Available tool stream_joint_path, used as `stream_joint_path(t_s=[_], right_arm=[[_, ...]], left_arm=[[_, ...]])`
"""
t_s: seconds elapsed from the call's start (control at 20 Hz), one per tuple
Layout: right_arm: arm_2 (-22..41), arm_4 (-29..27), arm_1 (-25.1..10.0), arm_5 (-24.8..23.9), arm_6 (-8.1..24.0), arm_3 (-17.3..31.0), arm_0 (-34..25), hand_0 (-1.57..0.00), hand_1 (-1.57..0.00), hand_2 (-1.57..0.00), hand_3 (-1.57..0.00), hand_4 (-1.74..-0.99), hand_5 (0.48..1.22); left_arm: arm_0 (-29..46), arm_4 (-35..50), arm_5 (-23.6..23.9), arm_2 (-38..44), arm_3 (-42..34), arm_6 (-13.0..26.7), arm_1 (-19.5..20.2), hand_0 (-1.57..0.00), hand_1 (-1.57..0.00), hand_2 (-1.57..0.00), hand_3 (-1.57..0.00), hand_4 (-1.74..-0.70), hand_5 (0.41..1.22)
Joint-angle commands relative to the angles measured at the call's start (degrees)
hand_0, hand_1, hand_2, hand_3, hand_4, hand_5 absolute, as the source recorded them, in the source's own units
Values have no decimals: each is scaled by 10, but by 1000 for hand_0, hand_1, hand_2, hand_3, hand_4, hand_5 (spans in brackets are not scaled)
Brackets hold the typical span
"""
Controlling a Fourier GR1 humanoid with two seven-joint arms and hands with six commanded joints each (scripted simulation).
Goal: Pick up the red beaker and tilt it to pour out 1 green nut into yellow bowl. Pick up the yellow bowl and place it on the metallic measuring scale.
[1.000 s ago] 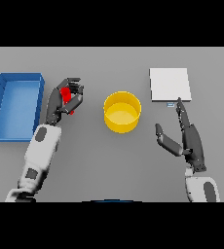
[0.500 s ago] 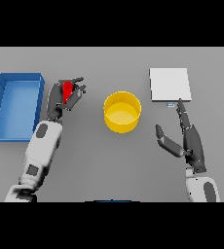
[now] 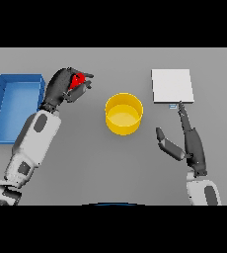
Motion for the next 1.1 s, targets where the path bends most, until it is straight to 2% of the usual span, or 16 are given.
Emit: stream_joint_path(t_s=[0.0,0.05,0.15,0.25,0.35,0.6,0.8,0.95,1.05], right_arm=[[-3,-6,-6,6,-12,-3,5,1,1,1,1,-1092,667],[0,-5,-5,7,-13,-7,9,1,1,1,1,-1092,668],[-2,-3,-5,5,5,-6,3,1,1,1,1,-1092,664],[4,0,-1,4,-1,-15,7,1,1,1,1,-1096,670],[6,-3,1,9,3,-15,5,1,1,1,1,-1069,685],[7,6,2,3,7,-7,-3,1,1,1,1,-1068,689],[4,-8,1,13,-10,-2,2,1,1,1,1,-1063,681],[-3,-12,1,10,10,0,-9,1,1,1,1,-1056,672],[7,-11,-4,23,-7,-11,9,1,1,1,1,-1067,684]], left_arm=[[1,-10,-3,-12,-9,11,1,-1559,-1560,-1560,-1555,-1735,1127],[2,-17,-6,-22,-19,21,1,-1559,-1560,-1560,-1555,-1735,1123],[3,-31,-9,-42,-31,43,-5,-1559,-1560,-1560,-1555,-1735,1136],[-19,-65,-24,-73,-40,71,11,-1564,-1564,-1564,-1561,-1737,1149],[-51,-114,-49,-114,-29,96,30,-1566,-1566,-1566,-1564,-1739,1153],[-130,-210,-127,-220,10,98,53,-1569,-1570,-1569,-1569,-1740,1199],[-183,-270,-196,-293,31,100,56,-1570,-1570,-1570,-1570,-1582,1212],[-223,-310,-219,-331,68,98,46,-1571,-1571,-1571,-1571,-1657,1216],[-243,-334,-238,-357,78,90,43,-1571,-1571,-1571,-1571,-1685,1218]])
